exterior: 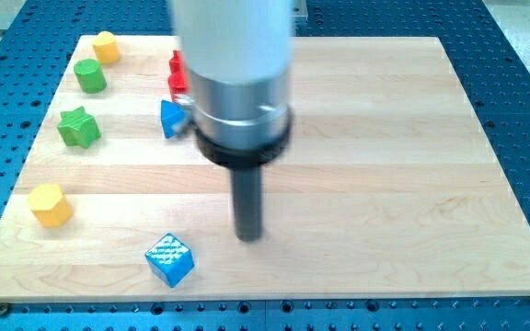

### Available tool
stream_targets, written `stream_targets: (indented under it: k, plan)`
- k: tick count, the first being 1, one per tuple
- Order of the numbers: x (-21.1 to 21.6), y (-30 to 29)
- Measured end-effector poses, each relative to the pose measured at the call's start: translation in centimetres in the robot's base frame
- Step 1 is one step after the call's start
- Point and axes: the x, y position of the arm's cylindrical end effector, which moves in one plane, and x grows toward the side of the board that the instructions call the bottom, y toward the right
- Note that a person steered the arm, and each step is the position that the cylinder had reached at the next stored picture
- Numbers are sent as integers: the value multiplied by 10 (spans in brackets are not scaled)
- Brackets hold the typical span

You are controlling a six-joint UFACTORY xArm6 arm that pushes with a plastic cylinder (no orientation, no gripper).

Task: Slide the blue cube upwards

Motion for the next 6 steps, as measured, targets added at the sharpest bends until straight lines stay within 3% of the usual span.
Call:
stream_targets:
  k: [1, 3, 4, 5, 6]
  plan:
    - [46, -5]
    - [41, -83]
    - [18, -109]
    - [34, -127]
    - [22, -154]
